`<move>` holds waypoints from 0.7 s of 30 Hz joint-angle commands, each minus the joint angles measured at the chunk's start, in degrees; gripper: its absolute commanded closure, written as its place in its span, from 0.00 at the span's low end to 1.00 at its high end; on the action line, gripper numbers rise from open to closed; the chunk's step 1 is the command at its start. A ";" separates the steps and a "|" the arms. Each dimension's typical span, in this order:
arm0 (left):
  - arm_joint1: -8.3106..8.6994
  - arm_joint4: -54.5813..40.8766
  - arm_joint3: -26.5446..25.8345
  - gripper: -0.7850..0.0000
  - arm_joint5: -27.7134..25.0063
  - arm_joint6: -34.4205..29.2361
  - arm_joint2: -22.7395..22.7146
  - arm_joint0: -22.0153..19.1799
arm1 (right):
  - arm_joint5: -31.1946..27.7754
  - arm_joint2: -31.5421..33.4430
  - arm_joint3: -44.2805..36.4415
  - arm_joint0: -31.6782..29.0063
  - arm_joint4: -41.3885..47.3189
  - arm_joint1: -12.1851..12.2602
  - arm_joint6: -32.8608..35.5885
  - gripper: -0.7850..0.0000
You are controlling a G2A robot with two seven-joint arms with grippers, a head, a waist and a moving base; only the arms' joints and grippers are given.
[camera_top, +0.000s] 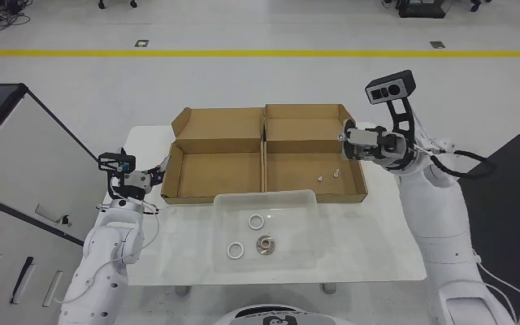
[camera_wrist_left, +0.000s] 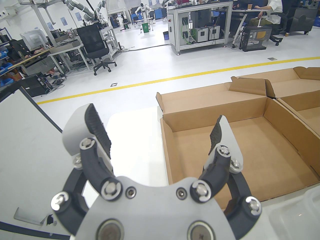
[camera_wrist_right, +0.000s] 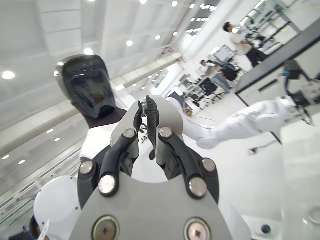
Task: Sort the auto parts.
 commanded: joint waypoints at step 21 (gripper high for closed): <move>0.00 0.00 0.00 0.00 0.00 0.00 0.00 0.00 | 6.11 -1.62 -5.11 13.00 -63.86 5.64 4.02 1.00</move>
